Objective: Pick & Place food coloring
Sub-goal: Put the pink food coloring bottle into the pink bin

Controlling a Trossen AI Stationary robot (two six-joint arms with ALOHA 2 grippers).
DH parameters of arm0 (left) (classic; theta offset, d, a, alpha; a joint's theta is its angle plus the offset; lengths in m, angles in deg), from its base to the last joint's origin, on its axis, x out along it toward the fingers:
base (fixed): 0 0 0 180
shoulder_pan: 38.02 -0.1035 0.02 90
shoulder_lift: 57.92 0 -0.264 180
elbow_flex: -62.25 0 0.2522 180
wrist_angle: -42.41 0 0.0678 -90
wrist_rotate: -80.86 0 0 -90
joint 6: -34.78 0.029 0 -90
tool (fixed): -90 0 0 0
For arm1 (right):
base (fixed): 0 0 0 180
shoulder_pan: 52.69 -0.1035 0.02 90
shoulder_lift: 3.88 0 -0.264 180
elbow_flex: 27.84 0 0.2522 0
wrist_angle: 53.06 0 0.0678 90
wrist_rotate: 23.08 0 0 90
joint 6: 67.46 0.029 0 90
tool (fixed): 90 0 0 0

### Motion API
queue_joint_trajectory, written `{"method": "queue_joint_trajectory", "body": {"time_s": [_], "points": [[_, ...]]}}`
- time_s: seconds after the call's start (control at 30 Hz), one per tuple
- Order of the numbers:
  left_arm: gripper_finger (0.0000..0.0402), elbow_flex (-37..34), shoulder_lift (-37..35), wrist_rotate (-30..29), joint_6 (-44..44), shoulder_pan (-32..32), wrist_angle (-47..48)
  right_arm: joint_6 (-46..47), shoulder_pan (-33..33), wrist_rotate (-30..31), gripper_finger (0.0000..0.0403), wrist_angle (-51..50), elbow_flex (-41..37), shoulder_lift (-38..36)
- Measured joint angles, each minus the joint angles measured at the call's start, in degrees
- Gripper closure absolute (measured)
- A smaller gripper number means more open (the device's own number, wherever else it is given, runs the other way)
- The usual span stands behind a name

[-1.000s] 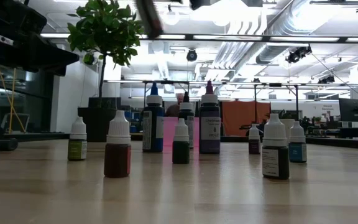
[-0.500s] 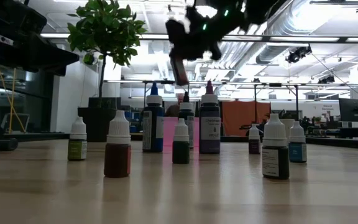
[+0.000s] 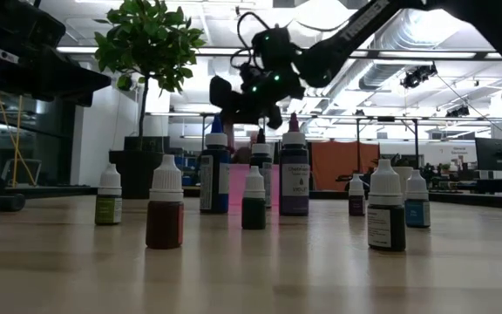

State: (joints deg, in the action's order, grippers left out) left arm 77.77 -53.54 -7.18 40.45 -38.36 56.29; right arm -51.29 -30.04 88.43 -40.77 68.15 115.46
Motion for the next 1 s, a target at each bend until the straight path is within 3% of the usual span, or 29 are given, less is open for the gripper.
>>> {"method": "queue_joint_trajectory", "body": {"time_s": [0.3,1.0], "points": [[0.0401,0.00,-0.02,-0.02,0.00,-0.02,0.00,3.25,-0.02,8.84,0.0294,0.43,-0.75,1.85],[0.0401,0.00,-0.02,-0.02,0.00,0.00,0.00,3.00,-1.68,16.73,0.0294,7.97,-0.68,8.32]]}}
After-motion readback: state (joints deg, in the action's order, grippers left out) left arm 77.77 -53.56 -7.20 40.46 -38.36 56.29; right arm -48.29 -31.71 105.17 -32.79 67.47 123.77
